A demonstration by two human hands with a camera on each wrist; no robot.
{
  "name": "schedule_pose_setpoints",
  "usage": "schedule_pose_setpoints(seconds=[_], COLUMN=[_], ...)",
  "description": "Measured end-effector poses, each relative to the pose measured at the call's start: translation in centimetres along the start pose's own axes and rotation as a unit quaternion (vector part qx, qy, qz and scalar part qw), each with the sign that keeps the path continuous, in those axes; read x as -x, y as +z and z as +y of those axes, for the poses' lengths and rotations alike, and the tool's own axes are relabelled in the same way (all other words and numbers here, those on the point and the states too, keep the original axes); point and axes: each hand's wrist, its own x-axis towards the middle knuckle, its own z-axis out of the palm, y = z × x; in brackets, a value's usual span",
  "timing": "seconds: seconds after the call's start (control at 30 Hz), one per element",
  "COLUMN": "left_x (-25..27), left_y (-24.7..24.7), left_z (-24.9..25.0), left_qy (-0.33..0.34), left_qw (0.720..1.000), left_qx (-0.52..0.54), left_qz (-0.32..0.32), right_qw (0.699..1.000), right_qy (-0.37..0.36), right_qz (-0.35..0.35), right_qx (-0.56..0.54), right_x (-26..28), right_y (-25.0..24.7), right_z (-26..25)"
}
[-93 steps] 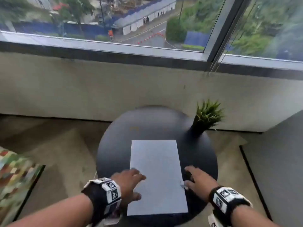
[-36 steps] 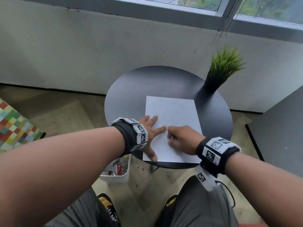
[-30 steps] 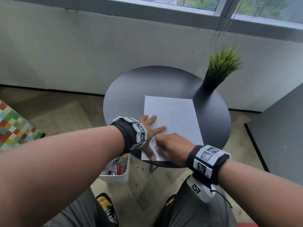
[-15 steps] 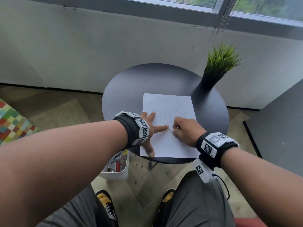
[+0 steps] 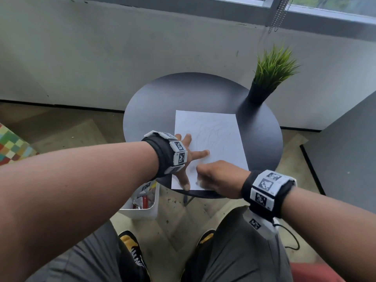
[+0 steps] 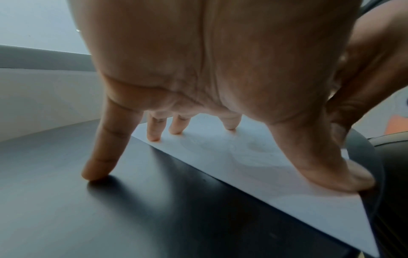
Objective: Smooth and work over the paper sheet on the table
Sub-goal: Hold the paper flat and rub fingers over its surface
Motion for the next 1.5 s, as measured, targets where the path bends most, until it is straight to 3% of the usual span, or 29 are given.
schedule_pose_setpoints(seconds=[0.07,0.17,0.23,0.3,0.37,0.5,0.57,0.63,0.7,0.87,0.97,1.03,1.2,1.27,1.37,1.43,1.5], left_x=[0.0,0.1,0.1,0.0,-0.1,0.0,0.0,0.0,0.1,0.3,0.2,0.3,0.5,0.3,-0.1,-0.3,-0.5], left_y=[-0.1,-0.1,-0.3,-0.4,-0.5,-0.5,-0.4,-0.3,-0.1,-0.5,-0.1,0.4,1.5,1.5,1.1,0.9,0.7], left_z=[0.1,0.2,0.3,0.4,0.6,0.5,0.3,0.0,-0.2,0.1,0.4,0.7,0.6,0.6,0.7,0.8,0.8], left_qy=[0.0,0.0,0.0,-0.007,-0.009,-0.009,-0.004,0.002,0.001,-0.005,-0.012,-0.007,0.006,0.01,0.007,0.002,0.0], left_qw=[1.0,1.0,1.0,1.0,1.0,1.0,1.0,1.0,0.999,1.0,1.0,0.997,0.997,0.997,0.997,0.997,0.998], left_qx=[-0.003,-0.001,-0.003,-0.012,-0.017,-0.018,-0.02,-0.031,-0.039,-0.027,0.028,0.067,0.046,0.049,0.068,0.068,0.061], left_qz=[0.004,0.005,0.004,-0.002,-0.002,0.0,-0.001,0.002,-0.001,-0.006,0.002,0.023,0.058,0.06,0.034,0.019,0.013], right_qw=[0.998,0.977,0.987,0.999,1.0,0.973,0.981,0.998,1.0,0.965,0.959,0.968,1.0,0.999,0.974,0.979,0.996], right_qy=[0.054,0.167,0.113,0.019,0.008,0.19,0.146,0.033,0.008,0.226,0.256,0.23,0.015,0.05,0.204,0.175,0.082], right_qz=[0.024,0.133,0.114,0.031,0.001,0.128,0.125,0.06,0.01,0.101,0.098,0.098,0.008,0.015,0.098,0.101,0.047], right_qx=[-0.009,-0.013,0.0,-0.004,-0.012,-0.028,0.002,0.006,0.001,-0.087,-0.068,-0.03,0.025,0.007,0.001,0.013,-0.003], right_x=[-0.3,-0.5,-0.5,0.3,0.6,-0.1,-0.3,0.1,0.7,0.4,-0.1,-0.1,0.7,0.4,-0.4,-0.3,0.3], right_y=[-1.2,-1.5,-0.2,0.7,-0.1,-1.7,-0.4,1.1,0.6,-1.0,-0.4,-0.1,0.4,-0.3,-1.2,-0.4,0.5], right_z=[1.8,3.1,1.2,-0.9,0.2,3.8,2.2,-0.1,-0.3,3.3,2.7,1.7,-1.1,0.2,2.1,1.1,-1.0])
